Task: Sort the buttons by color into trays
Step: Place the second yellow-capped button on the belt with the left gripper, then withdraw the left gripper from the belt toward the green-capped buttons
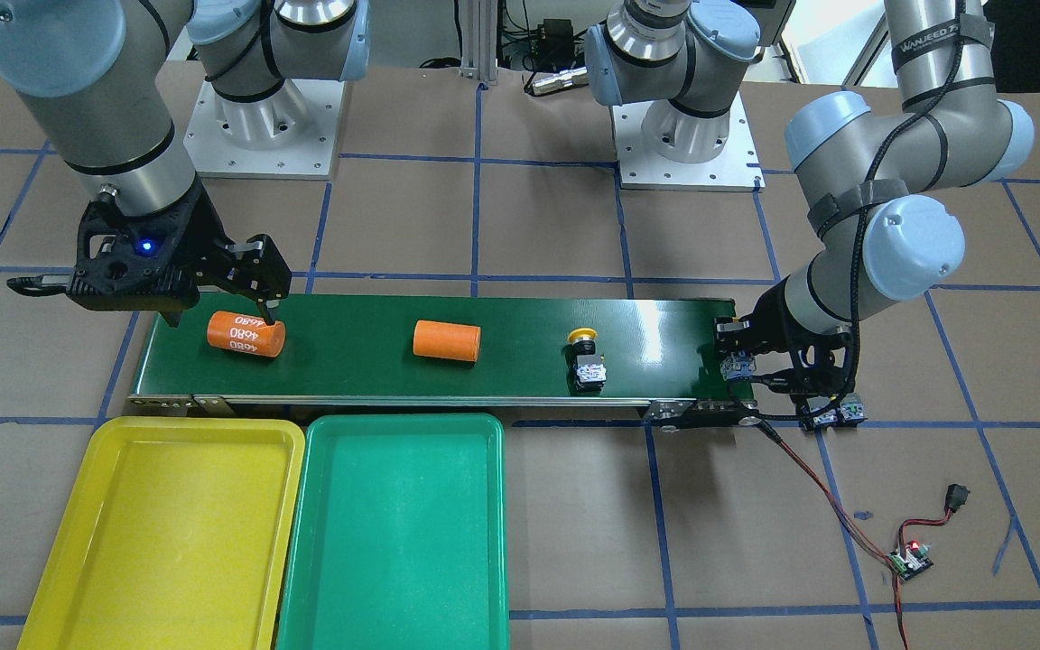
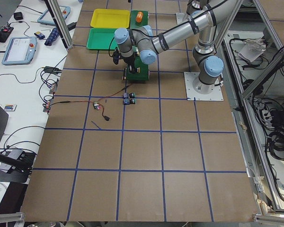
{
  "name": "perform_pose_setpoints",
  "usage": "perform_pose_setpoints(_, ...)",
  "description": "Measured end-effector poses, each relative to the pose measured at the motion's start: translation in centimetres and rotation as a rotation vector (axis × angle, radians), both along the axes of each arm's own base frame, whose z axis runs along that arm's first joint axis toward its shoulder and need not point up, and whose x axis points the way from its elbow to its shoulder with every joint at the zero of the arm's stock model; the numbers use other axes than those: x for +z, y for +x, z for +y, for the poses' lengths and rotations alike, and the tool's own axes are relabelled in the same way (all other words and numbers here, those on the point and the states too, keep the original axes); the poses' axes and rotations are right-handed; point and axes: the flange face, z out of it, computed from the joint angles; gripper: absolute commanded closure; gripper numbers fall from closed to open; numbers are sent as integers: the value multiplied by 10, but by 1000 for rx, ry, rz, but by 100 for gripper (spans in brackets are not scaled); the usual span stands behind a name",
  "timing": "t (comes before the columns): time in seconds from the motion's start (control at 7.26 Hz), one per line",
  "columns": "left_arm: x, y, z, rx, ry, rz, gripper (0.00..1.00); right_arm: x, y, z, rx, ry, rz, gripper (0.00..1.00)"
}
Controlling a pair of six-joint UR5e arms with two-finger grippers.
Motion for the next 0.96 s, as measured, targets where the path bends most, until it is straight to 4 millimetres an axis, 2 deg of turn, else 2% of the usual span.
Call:
perform_pose_setpoints(0.14,-5,-4,0,-4,9,2,5,-6,0,-3,-3,10,-1,0)
perform_pose_setpoints(0.28,-9,-7,0,-6,16,3,0,-11,0,-6,-5,20,-2,0)
perform_pose_setpoints(0.55,-5,-13,5,-11,13,4,0,-16,-1,-9,4,22,9,0)
perform_pose_setpoints(0.83,33,-4,4,-12,-60,-11,0,-18,-4,-15,5,-9,45,0)
perform_pose_setpoints(0.96,48,17,-2,-22,-100,-33,0,-21,-4,-17,3,-7,50,0)
